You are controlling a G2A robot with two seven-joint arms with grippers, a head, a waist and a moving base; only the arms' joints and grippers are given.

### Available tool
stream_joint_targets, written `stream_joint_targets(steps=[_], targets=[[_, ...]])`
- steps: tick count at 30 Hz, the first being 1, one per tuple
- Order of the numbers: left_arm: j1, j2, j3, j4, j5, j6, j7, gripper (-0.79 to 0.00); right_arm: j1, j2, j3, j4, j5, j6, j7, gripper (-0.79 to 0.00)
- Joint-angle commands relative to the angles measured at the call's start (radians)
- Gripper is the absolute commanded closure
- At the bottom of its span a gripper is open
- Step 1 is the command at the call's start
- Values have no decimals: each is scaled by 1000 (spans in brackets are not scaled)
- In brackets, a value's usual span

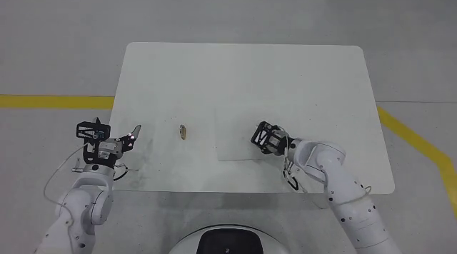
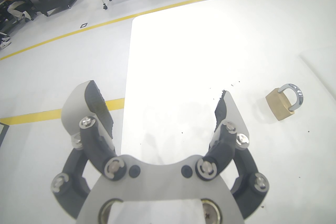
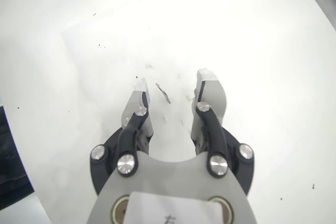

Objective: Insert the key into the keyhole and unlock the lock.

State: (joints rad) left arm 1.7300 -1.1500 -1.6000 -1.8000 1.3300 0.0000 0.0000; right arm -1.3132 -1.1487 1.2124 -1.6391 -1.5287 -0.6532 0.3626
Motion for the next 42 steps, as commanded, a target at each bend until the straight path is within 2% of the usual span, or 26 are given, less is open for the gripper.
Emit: stream_joint_targets(steps=[1,7,17,20,23,28,33,36,42], targets=[[0,0,0,0,0,0,0,-785,12,1,-6,7,-17,-19,4,-166],[0,0,0,0,0,0,0,-785,19,9,-13,10,-53,-71,-7,0],[0,0,0,0,0,0,0,-785,-7,24,20,-29,-90,-81,-83,0],[0,0,0,0,0,0,0,-785,-22,26,43,-27,-53,-62,-122,0],[0,0,0,0,0,0,0,-785,-27,22,64,4,42,-6,-149,0],[0,0,0,0,0,0,0,-785,-20,8,105,85,349,66,-202,0],[0,0,0,0,0,0,0,-785,-39,1,149,143,676,37,-236,0],[0,0,0,0,0,0,0,-785,-53,1,168,169,854,-13,-229,0],[0,0,0,0,0,0,0,-785,-53,1,168,169,854,-13,-229,0]])
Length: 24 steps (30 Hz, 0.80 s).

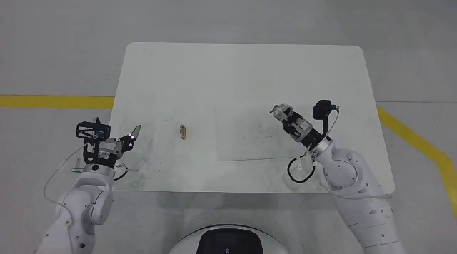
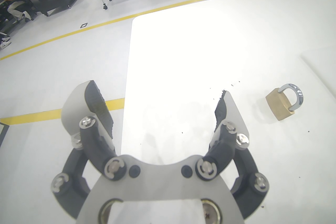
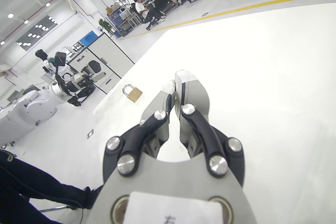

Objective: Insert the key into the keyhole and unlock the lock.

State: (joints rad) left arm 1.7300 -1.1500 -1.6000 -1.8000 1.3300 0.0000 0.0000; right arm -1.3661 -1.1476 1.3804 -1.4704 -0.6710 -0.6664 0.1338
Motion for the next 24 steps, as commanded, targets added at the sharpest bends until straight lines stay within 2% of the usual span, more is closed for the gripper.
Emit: stream_joint_targets(steps=[1,8,11,15,17,24], targets=[[0,0,0,0,0,0,0,-785,0,0,0,0,-3,0,0,0],[-4,-2,7,-6,-24,-18,4,-785,-3,-4,-8,-5,30,14,-22,0],[-21,-6,28,-27,-219,-156,-25,-785,8,-14,-40,14,183,-40,-49,0],[-83,-3,60,-58,-453,-370,-189,-785,39,-23,-79,61,375,-105,-14,0],[-83,-3,60,-58,-453,-370,-189,-785,41,-23,-80,73,453,-140,6,0],[-82,-3,65,-66,-441,-381,-187,-785,41,-23,-80,73,453,-140,6,0]])
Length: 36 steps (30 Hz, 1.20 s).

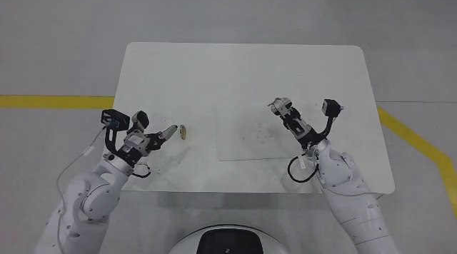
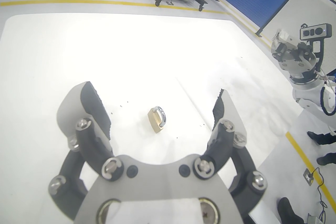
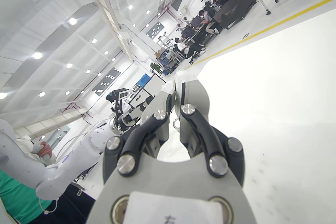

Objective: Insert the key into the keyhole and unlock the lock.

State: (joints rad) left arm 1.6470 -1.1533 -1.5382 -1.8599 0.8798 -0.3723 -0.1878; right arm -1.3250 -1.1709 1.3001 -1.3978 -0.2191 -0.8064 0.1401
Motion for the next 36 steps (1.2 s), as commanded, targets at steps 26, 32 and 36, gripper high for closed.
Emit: stream_joint_targets(steps=[26,32,36], targets=[[-505,-43,402,465,-1232,-126,-658,-785,60,-15,-188,0,597,85,493,0],[-534,-55,447,485,-1198,-145,-619,-628,59,-17,-199,-22,559,113,497,0],[-543,-60,460,494,-1185,-151,-598,-409,61,-19,-209,-26,543,128,492,0]])
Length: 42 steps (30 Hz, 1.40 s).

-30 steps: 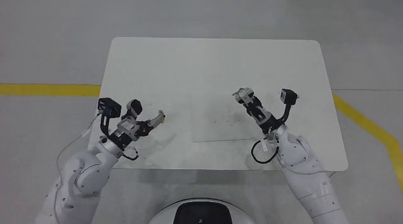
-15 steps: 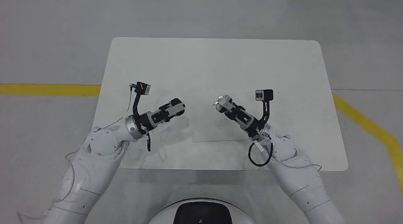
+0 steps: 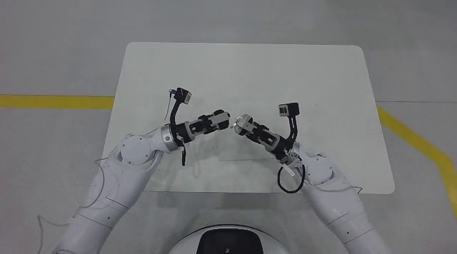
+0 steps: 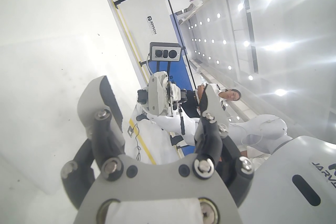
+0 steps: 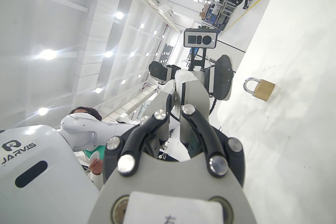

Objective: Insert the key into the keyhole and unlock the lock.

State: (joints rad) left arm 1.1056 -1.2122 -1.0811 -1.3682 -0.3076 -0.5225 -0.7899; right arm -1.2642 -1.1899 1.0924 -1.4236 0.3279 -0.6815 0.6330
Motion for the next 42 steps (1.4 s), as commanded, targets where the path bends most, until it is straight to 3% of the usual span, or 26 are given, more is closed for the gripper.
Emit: stream_joint_targets(steps=[1,14,16,18,22,32,34,35,42], targets=[[-2,-2,5,4,3,-2,6,-382,1,-1,-2,-2,-8,7,-4,0],[1,-3,11,-6,15,-13,-1,-299,0,-5,6,-1,-62,43,-64,0],[4,-2,10,-10,17,-13,-2,-268,2,-6,8,2,-68,46,-73,0],[6,-2,9,-12,21,-14,-2,-188,2,-7,10,7,-67,46,-79,0],[8,-1,8,-15,29,-9,0,-148,2,-8,12,11,-67,44,-83,0],[2,-4,21,-15,45,5,13,-139,1,-10,18,7,-77,48,-85,0],[2,-5,22,-15,46,6,15,-86,0,-10,19,6,-79,50,-85,0],[1,-5,22,-15,46,6,15,-6,0,-10,20,5,-79,50,-85,0],[-2,-5,23,-12,50,13,18,0,-1,-11,25,2,-79,50,-79,0]])
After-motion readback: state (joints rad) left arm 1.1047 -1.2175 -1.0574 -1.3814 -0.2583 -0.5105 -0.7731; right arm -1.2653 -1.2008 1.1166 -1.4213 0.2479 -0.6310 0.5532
